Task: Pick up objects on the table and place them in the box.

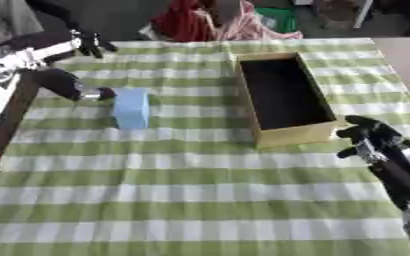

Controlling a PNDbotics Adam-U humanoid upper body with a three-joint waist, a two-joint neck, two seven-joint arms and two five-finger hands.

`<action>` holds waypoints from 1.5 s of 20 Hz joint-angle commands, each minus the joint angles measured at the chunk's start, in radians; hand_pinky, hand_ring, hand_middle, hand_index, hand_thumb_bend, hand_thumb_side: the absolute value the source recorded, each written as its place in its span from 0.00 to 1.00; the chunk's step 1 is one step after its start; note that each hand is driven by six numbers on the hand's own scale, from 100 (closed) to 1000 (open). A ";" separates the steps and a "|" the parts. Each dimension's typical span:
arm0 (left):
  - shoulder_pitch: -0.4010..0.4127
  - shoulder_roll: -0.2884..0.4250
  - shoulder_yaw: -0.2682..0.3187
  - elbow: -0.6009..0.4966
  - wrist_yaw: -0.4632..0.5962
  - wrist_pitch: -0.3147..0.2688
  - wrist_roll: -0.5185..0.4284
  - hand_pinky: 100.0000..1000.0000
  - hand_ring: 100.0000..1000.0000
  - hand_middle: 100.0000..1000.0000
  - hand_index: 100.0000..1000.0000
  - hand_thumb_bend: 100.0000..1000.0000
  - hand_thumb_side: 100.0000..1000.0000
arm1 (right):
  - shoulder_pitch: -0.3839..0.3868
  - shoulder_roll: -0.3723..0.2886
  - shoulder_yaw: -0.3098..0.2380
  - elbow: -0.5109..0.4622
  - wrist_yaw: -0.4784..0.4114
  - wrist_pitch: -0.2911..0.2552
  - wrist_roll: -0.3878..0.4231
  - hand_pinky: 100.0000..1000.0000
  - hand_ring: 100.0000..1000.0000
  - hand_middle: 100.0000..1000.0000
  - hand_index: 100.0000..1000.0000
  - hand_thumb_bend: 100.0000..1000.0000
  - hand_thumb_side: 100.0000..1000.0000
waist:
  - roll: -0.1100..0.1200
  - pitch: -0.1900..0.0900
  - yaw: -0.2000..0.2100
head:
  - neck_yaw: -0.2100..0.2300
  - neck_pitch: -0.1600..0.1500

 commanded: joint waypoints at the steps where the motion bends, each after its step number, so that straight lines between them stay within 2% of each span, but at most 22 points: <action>1: -0.045 -0.003 -0.010 0.062 -0.062 -0.033 0.005 0.79 0.78 0.82 0.89 0.51 0.39 | -0.009 -0.014 -0.005 -0.008 0.005 -0.003 0.005 0.52 0.78 0.57 0.82 0.00 0.47 | -0.001 -0.018 -0.003 | 0.005 -0.005; 12: -0.096 -0.073 -0.032 0.219 -0.168 -0.095 -0.008 0.77 0.75 0.79 0.88 0.49 0.46 | -0.009 -0.011 -0.004 -0.005 0.004 -0.003 0.006 0.52 0.77 0.57 0.82 0.00 0.47 | -0.002 -0.019 -0.012 | 0.011 -0.003; 16: -0.095 -0.083 -0.038 0.238 -0.186 -0.112 -0.017 0.75 0.73 0.75 0.87 0.48 0.44 | -0.009 -0.010 -0.004 -0.004 0.004 -0.003 0.007 0.52 0.77 0.57 0.82 0.00 0.47 | -0.002 -0.019 -0.011 | 0.011 -0.003; 19: -0.093 -0.088 -0.040 0.243 -0.199 -0.114 -0.011 0.73 0.69 0.70 0.84 0.39 0.25 | -0.010 -0.010 -0.004 -0.004 0.004 -0.003 0.007 0.52 0.77 0.57 0.82 0.00 0.47 | -0.003 -0.018 -0.011 | 0.011 -0.002; 20: -0.092 -0.089 -0.040 0.245 -0.202 -0.111 -0.005 0.72 0.66 0.66 0.83 0.33 0.22 | -0.009 -0.009 -0.004 -0.003 0.004 -0.003 0.007 0.52 0.77 0.57 0.82 0.00 0.47 | -0.003 -0.018 -0.011 | 0.012 -0.002; 22: -0.091 -0.092 -0.040 0.247 -0.207 -0.105 0.009 0.72 0.66 0.66 0.82 0.32 0.22 | -0.009 -0.009 -0.004 -0.003 0.004 -0.003 0.007 0.52 0.77 0.57 0.82 0.00 0.47 | -0.003 -0.018 -0.011 | 0.012 -0.002; 23: -0.091 -0.092 -0.041 0.247 -0.208 -0.103 0.013 0.70 0.58 0.52 0.78 0.18 0.20 | -0.009 -0.009 -0.004 -0.003 0.004 -0.003 0.007 0.52 0.77 0.57 0.82 0.00 0.47 | -0.003 -0.018 -0.011 | 0.012 -0.002; 24: -0.090 -0.094 -0.036 0.246 -0.204 -0.096 0.026 0.69 0.56 0.50 0.77 0.15 0.19 | -0.010 -0.009 -0.004 -0.003 0.004 -0.003 0.007 0.52 0.77 0.57 0.82 0.00 0.47 | -0.004 -0.018 -0.011 | 0.012 -0.002; 30: -0.100 -0.089 -0.022 0.197 -0.135 -0.056 0.086 0.67 0.51 0.42 0.75 0.00 0.16 | -0.010 -0.009 -0.005 -0.002 0.004 -0.003 0.007 0.52 0.77 0.57 0.82 0.00 0.47 | -0.003 -0.019 -0.011 | 0.014 -0.002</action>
